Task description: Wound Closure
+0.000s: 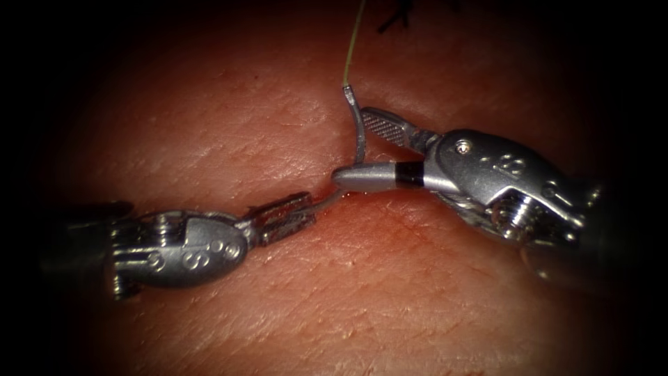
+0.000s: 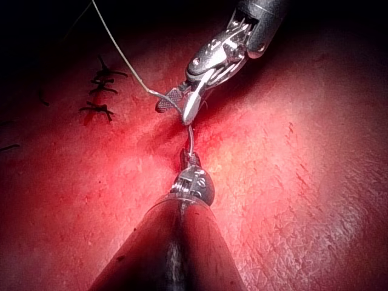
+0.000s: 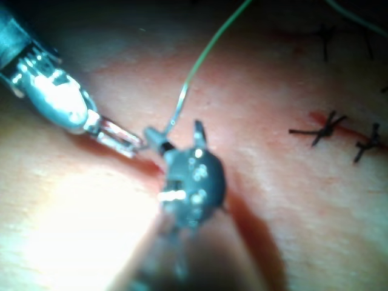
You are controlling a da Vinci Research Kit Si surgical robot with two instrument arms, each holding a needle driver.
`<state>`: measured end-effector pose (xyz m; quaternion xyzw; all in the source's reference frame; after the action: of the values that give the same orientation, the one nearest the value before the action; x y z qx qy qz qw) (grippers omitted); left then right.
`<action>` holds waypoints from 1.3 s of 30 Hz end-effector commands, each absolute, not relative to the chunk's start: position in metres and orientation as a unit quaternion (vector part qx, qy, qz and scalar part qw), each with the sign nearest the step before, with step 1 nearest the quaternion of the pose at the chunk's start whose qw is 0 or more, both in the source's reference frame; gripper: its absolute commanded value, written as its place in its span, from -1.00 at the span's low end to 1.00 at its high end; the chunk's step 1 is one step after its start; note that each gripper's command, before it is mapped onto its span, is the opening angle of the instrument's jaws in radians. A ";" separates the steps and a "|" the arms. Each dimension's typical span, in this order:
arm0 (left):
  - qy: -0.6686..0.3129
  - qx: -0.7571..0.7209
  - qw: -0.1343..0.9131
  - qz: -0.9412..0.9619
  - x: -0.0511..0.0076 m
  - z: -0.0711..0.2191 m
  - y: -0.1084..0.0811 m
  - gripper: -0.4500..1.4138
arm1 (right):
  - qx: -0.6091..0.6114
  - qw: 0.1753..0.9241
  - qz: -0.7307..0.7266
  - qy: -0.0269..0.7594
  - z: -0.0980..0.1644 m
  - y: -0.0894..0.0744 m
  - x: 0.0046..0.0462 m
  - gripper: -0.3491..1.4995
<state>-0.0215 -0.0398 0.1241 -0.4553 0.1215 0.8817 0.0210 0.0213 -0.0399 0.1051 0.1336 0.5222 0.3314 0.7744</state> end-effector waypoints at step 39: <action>-0.159 -0.511 0.275 0.799 -0.0219 0.122 -0.037 0.55 | 0.119 0.810 0.240 0.522 0.104 -0.039 0.0211 -1.00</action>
<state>-0.0214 -0.0364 0.1211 -0.5119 -0.1670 0.7947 0.2802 0.0205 -0.0395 0.1037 0.1181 0.5221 0.2346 0.8114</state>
